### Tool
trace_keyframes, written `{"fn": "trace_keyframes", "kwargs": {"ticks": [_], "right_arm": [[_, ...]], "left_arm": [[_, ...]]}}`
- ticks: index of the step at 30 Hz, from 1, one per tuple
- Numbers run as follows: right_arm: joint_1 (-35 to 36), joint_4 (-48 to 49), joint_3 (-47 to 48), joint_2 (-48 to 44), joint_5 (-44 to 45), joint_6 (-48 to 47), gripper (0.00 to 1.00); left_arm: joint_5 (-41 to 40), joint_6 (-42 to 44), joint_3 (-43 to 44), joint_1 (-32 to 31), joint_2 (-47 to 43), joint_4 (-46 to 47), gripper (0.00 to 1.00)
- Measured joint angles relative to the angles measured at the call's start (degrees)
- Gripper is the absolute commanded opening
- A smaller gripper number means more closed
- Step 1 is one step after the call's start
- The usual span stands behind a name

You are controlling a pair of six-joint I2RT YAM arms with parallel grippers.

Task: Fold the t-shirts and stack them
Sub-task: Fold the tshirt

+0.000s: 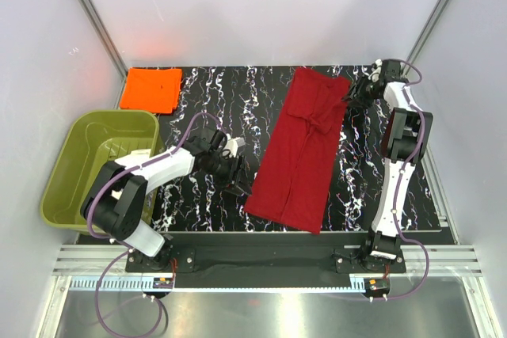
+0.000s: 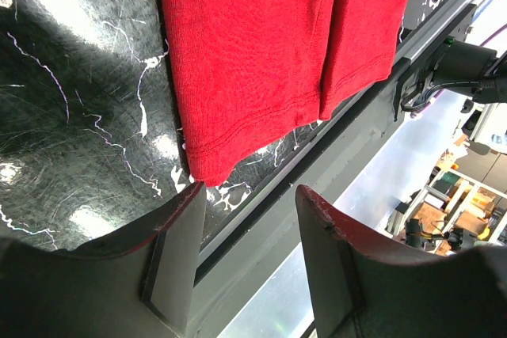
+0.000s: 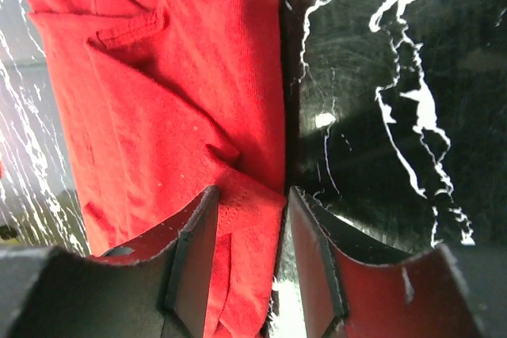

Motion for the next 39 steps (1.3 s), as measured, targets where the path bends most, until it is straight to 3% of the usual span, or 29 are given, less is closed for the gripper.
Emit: {"fn": "trace_keyframes", "kwargs": {"ticks": [5,11,17,23,25,39], "right_arm": [[0.0,0.1,2.7,1.5,-0.8,0.3,0.48],[0.0,0.0,4.0,2.7,-1.8,1.1,0.39],[0.0,-0.2,4.0,2.7,-1.9,1.2,0.47],[0.0,-0.4,3.8,2.6,-1.9,1.1,0.44],[0.0,-0.6,3.8,2.6,-1.7,1.0,0.38],[0.0,-0.6,-1.1,-0.9,-1.4,0.6,0.41]], "left_arm": [[0.0,0.0,0.0,0.0,0.0,-0.2,0.54],[0.0,0.0,0.0,0.0,0.7,-0.2,0.54],[0.0,0.0,0.1,0.0,1.4,-0.2,0.54],[0.0,0.0,0.6,0.0,1.9,-0.2,0.54],[0.0,0.0,0.6,0.0,2.1,-0.2,0.54],[0.0,-0.3,1.2,0.0,2.7,-0.2,0.54]]}}
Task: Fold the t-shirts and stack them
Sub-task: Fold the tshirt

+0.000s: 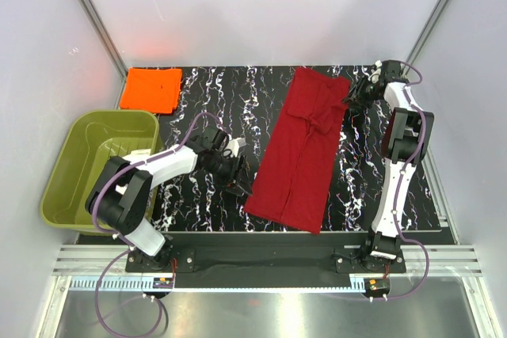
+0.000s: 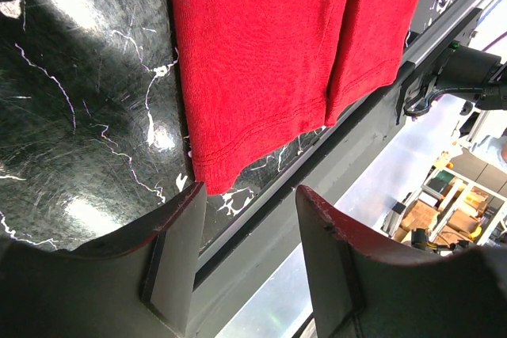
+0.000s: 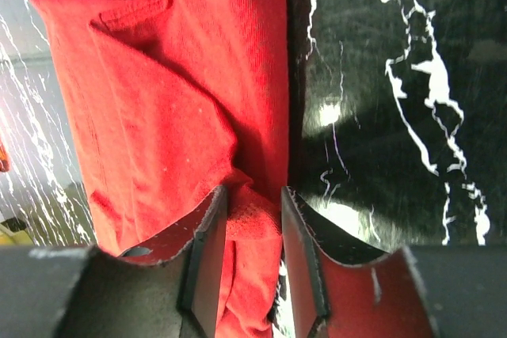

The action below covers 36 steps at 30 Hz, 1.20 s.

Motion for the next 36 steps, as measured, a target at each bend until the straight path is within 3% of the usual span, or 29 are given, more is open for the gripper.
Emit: {"fn": "trace_keyframes", "kwargs": {"ticks": [6,12,15,26,36], "right_arm": [[-0.1,0.0,-2.1,-1.6,0.4,-0.1,0.42],[-0.2,0.2,-2.6,-2.0,0.2,0.1,0.14],[-0.2,0.2,-2.6,-2.0,-0.7,0.7,0.09],[0.8,3.3,-0.2,-2.9,-5.9,7.1,0.08],[7.3,9.4,4.6,-1.9,-9.8,15.2,0.08]], "left_arm": [[0.0,0.0,0.0,0.0,0.3,0.0,0.54],[0.0,-0.1,0.0,0.0,0.3,0.0,0.54],[0.0,-0.2,0.0,0.0,0.3,0.0,0.54],[0.0,-1.1,0.0,0.0,1.2,0.6,0.54],[0.0,-1.4,0.0,0.0,1.4,0.9,0.54]]}}
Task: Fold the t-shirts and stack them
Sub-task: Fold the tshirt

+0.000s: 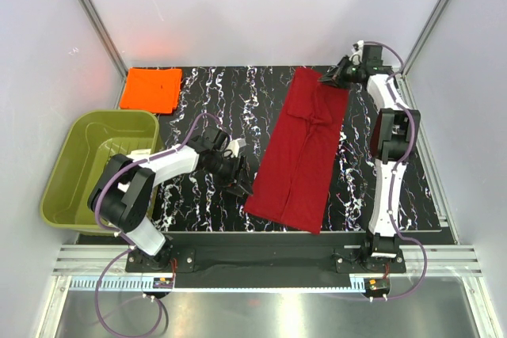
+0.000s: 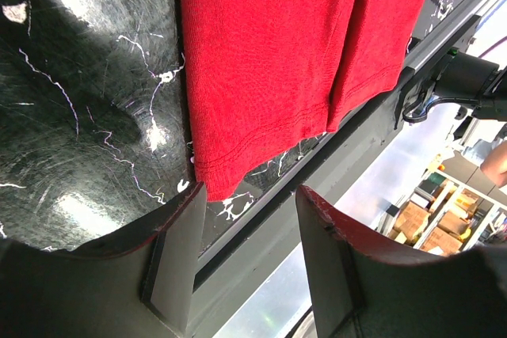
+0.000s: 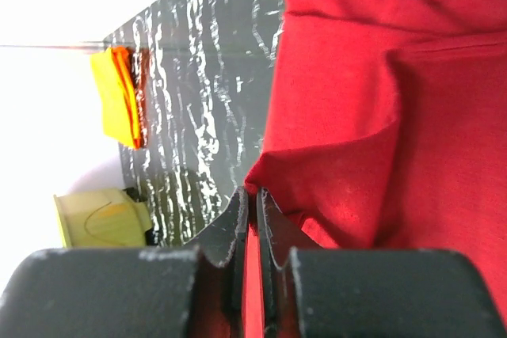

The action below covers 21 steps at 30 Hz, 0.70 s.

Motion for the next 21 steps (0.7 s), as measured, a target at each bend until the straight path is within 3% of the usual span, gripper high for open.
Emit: {"fn": "trace_keyframes", "kwargs": {"ticks": [14,21], "right_arm": [[3.1,6.7,2.2,6.4,-0.3,12.0,0.15],[5.4,7.1,4.2,7.7,0.1,15.6,0.17]], "left_arm": [[-0.1,-2.6,1.6,0.0,-0.6,3.5,0.54],[-5.9,-6.9,11.5,-0.2,-1.0,19.5,0.57]]}}
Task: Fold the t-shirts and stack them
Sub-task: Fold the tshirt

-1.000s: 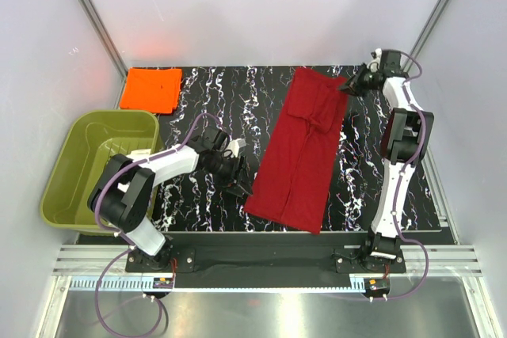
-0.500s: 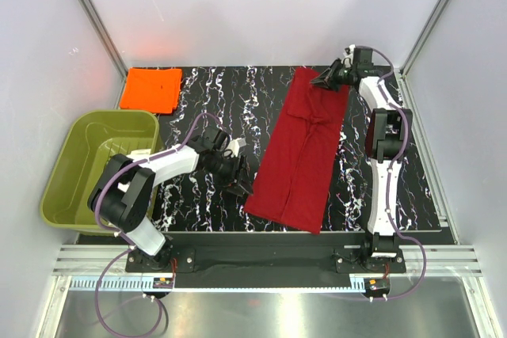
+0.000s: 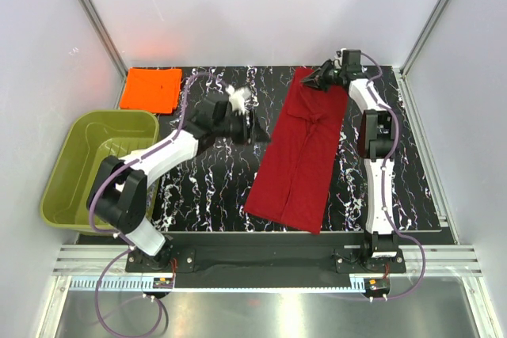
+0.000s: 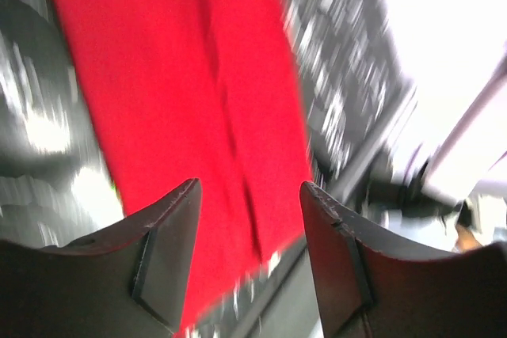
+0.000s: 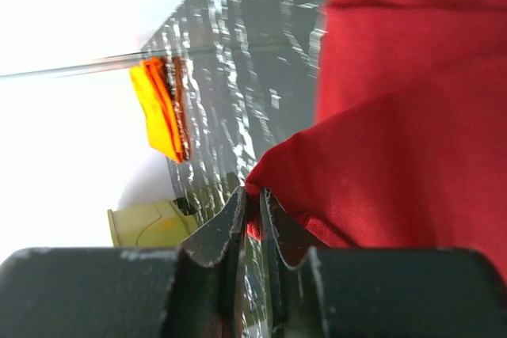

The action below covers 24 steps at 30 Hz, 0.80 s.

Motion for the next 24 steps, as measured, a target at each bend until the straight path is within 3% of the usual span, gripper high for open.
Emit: {"fn": "trace_keyframes", "kwargs": {"ticks": [5,7,11,18,24], "right_arm": [[2.6,0.8,3.7,1.5,0.2,3.1,0.27],[3.6,1.5,3.9,1.7,0.1,5.0,0.45],[5.2,1.4,5.4,2.5,-0.1,6.5,0.63],[3.5,-9.2,4.9,-0.2,2.1,-3.9,0.68],[-0.6,-15.4,-7.3,-12.0,7.5,-14.6,0.74]], "left_arm": [[-5.4,-1.4,12.4,0.0,5.4,6.9,0.57],[-6.9,-1.9,15.0,0.2,7.3,8.6,0.58],[-8.9,-3.0,15.6,1.3,9.6,10.1,0.59],[-9.8,-2.5,20.1,3.9,15.2,9.9,0.61],[-9.2,-3.4,28.2,4.9,23.6,13.2,0.61]]}}
